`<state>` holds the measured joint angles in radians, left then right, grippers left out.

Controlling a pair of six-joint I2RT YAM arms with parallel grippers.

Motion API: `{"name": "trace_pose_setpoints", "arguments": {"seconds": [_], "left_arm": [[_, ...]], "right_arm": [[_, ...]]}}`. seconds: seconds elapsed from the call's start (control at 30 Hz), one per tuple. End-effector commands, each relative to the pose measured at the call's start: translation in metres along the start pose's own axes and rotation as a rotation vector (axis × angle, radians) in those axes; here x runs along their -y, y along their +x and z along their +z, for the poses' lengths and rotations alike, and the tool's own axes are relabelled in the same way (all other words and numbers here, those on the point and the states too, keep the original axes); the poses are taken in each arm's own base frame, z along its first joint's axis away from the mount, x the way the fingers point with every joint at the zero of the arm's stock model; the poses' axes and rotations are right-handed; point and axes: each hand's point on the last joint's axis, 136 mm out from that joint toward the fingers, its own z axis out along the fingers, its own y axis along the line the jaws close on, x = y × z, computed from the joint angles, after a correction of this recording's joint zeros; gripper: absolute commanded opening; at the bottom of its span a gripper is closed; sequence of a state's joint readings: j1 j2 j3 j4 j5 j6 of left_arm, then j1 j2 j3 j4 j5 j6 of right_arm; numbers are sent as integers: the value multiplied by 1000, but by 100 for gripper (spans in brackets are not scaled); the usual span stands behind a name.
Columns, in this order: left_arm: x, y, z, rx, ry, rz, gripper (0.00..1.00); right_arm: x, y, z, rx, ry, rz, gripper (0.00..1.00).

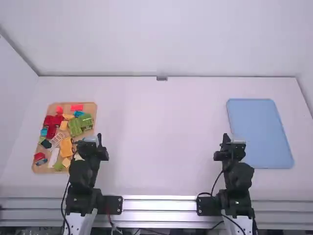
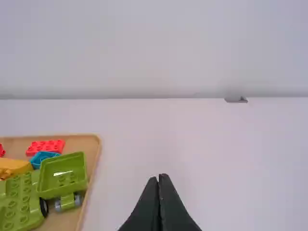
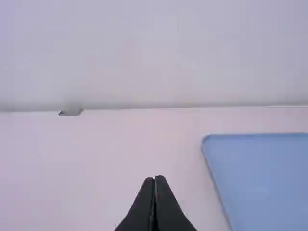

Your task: Assemble lego blocks to make yellow taxi

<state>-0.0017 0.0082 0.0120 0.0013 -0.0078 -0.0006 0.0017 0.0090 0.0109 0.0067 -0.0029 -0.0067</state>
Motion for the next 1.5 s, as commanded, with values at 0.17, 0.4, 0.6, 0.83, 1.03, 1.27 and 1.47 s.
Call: {"name": "trace_pose_setpoints", "arguments": {"seconds": [0.17,0.4,0.6,0.83,1.03,1.27,1.47], "left_arm": [[-1,-1,0,-1,-4,0,1],[-4,-8,-1,-15,-22,1,7],[-7,-16,-2,-37,-45,21,14],[-19,-31,-2,-69,-113,41,26],[-41,-43,-4,-90,-250,-17,35],[-71,-56,-10,-153,-412,-43,49],[-95,-61,-18,-271,-499,-110,61]], "right_arm": [[0,-2,0,-2,0,-1,1],[0,-13,-1,-23,-1,-11,7],[0,-28,1,-51,-3,-22,14],[-2,-57,10,-85,-13,12,26],[-9,-84,21,-91,-42,-12,35],[-31,-123,44,-80,-119,-95,49],[-51,-153,69,-70,-161,-166,61]]}}
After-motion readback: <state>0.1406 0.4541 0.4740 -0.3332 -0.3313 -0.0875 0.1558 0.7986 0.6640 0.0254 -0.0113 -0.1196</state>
